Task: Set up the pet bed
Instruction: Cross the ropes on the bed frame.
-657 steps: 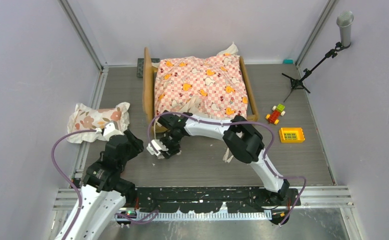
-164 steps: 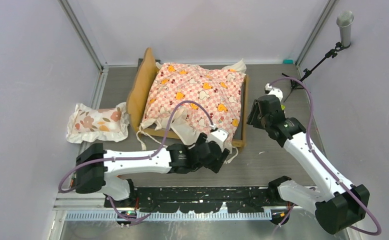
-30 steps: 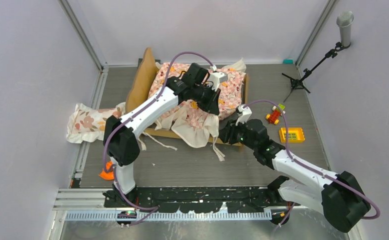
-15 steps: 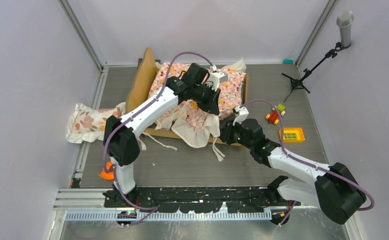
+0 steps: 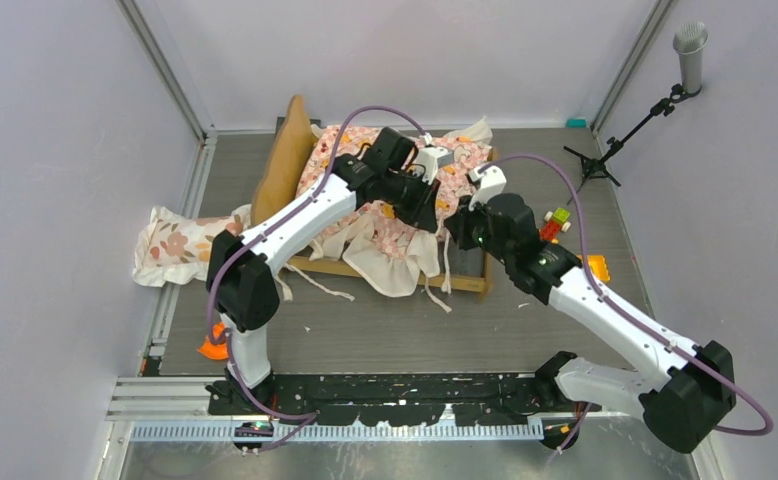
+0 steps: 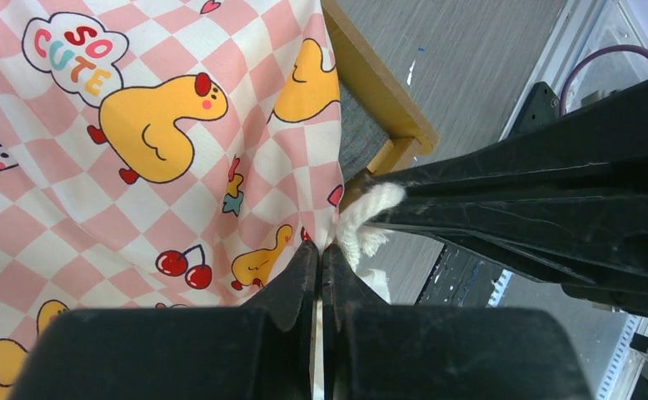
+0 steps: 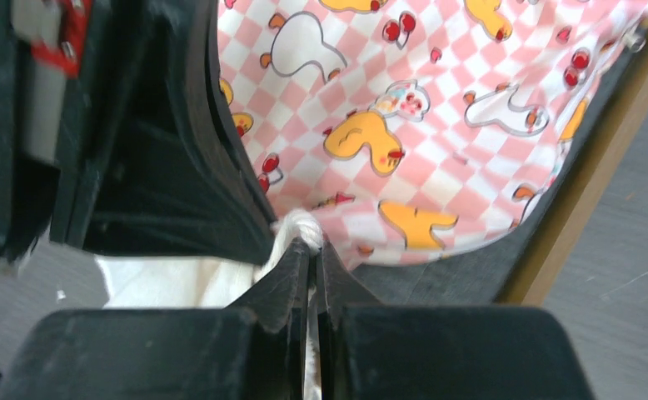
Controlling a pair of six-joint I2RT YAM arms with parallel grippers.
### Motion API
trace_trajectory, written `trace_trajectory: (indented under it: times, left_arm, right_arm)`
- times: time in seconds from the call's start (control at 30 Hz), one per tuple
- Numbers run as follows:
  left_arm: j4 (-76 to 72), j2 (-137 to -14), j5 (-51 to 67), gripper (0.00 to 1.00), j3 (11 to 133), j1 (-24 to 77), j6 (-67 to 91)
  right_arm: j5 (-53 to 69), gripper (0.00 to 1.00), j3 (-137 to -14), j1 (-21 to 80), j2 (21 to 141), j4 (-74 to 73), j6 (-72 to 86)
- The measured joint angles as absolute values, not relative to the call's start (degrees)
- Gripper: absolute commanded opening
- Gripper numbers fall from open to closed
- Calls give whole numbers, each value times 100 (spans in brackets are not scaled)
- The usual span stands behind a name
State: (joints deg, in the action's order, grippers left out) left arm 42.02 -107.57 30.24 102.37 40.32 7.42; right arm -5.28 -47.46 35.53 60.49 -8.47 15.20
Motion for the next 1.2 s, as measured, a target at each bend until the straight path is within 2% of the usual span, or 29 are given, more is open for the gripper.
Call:
trace_trajectory:
  times: [0.27,0.7,1.2]
  left_arm:
    - [4193,-10757,3057,0,10165,4032,744]
    - [4136,-10757,3068,0,10143,4018,797]
    - [4012,-10779,3068,0,10143,3994,882]
  right_arm:
    - [-751,8,-5435,3553,6956,-1308,517]
    - [-773,8,-5778,3553,6976,-1435,-423]
    - [-714,8,-6086,3557,7065,-1577,-657]
